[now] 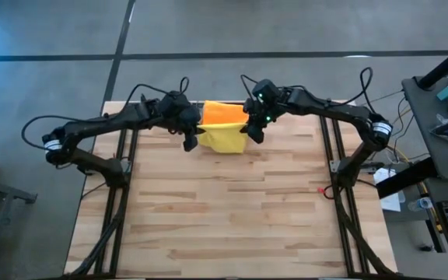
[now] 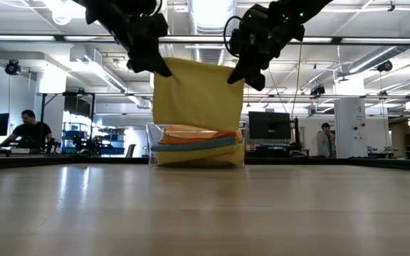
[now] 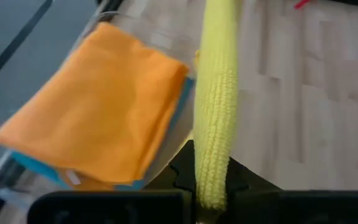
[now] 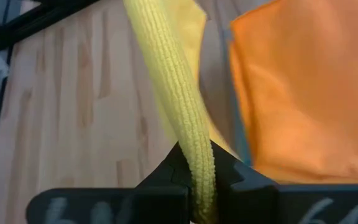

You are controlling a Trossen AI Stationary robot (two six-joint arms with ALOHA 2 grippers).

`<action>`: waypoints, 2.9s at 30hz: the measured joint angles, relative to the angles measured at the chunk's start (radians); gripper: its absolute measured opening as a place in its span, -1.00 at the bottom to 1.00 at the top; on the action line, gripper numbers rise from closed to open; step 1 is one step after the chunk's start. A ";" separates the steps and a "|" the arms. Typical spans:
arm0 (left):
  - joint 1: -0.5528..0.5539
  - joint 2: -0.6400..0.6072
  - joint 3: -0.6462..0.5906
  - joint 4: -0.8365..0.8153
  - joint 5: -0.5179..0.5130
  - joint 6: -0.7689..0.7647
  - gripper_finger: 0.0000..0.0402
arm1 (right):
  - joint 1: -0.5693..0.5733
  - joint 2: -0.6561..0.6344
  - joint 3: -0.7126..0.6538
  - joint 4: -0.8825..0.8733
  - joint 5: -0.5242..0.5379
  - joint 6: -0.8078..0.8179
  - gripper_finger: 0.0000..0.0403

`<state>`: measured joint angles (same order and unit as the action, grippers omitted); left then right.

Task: Fold microfiber towels
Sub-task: Put the top yellow microfiber cloth into the transparent bin, then return to Home Position

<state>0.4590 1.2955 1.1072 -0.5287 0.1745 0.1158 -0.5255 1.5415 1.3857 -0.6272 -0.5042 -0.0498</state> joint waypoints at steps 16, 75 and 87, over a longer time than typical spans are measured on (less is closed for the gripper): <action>0.156 0.192 0.013 0.072 0.035 0.057 -1.00 | -0.127 0.165 0.000 0.102 0.007 0.023 -0.96; 0.214 0.167 0.162 0.157 -0.193 0.234 0.01 | -0.157 0.062 0.083 0.018 0.390 -0.191 0.18; 0.047 -0.270 0.066 0.273 0.127 0.128 -0.23 | -0.028 -0.419 -0.152 0.142 0.164 -0.246 -0.22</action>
<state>0.5064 1.0259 1.1737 -0.2555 0.3011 0.2437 -0.5531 1.1223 1.2342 -0.4850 -0.3401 -0.2962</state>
